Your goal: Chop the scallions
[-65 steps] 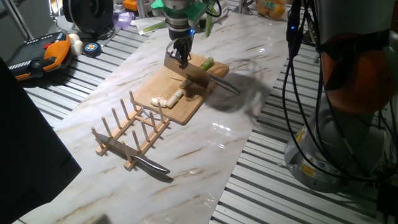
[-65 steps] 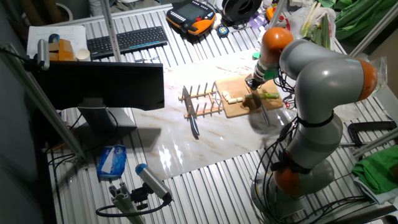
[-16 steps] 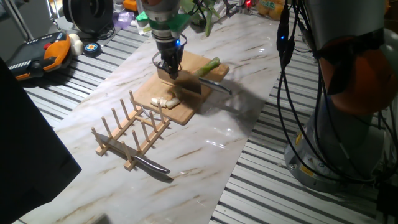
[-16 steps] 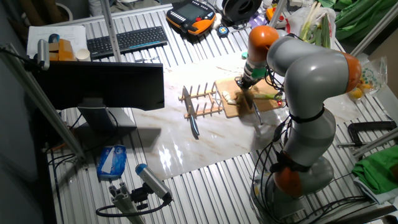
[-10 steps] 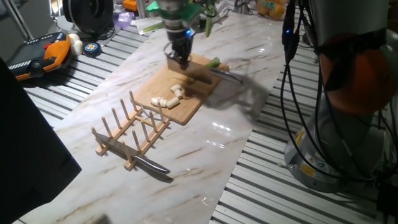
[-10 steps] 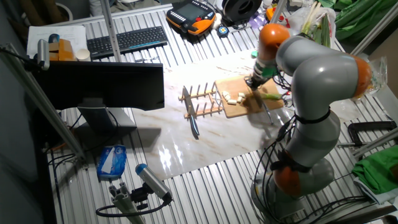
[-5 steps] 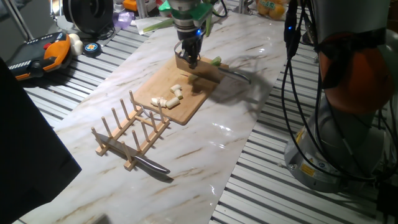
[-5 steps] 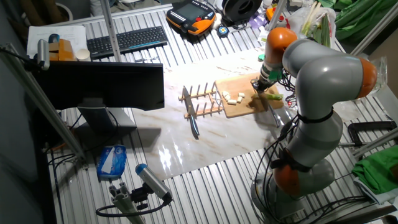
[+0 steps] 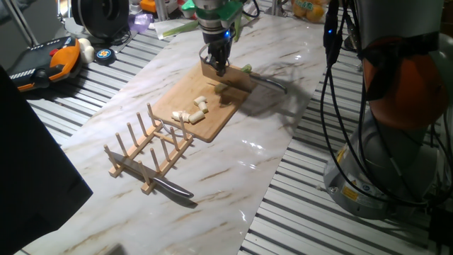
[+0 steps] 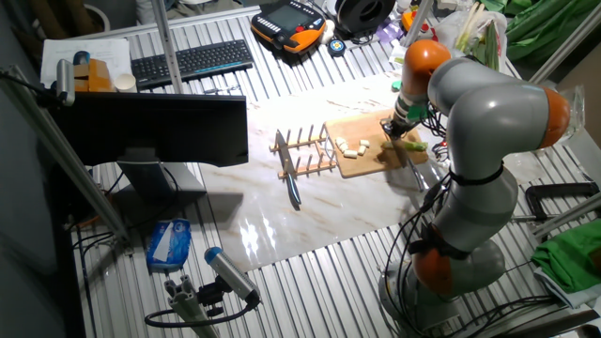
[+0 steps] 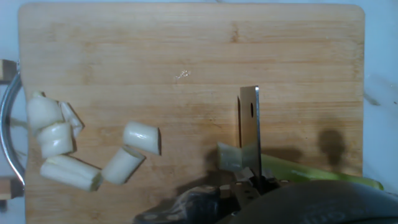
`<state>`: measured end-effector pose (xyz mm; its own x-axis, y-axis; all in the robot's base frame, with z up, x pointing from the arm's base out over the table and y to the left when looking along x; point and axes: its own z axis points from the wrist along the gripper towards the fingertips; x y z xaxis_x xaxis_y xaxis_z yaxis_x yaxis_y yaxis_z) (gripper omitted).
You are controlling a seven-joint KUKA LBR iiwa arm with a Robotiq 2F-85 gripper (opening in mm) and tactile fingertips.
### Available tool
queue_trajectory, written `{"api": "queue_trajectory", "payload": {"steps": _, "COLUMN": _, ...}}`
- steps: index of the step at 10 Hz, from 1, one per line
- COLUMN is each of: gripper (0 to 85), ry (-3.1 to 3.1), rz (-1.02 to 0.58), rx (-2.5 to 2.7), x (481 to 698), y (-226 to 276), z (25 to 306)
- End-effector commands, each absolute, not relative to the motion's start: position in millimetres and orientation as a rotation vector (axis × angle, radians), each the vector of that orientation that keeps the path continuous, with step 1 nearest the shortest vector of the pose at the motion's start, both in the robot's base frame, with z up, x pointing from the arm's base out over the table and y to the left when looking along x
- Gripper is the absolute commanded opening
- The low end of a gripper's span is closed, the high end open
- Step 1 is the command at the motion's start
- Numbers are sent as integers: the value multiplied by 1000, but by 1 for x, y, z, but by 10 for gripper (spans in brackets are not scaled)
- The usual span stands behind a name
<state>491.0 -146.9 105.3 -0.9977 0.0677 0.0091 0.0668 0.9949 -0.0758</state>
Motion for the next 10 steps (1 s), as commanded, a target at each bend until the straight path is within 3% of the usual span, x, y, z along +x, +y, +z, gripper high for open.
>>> {"api": "queue_trajectory", "payload": {"steps": 1, "gripper": 7, "ry": -3127, "rz": 121, "rx": -106, "x": 491, "y": -147, "z": 106}}
{"api": "queue_trajectory", "payload": {"steps": 10, "gripper": 7, "ry": -3120, "rz": 128, "rx": -120, "x": 497, "y": -152, "z": 91}}
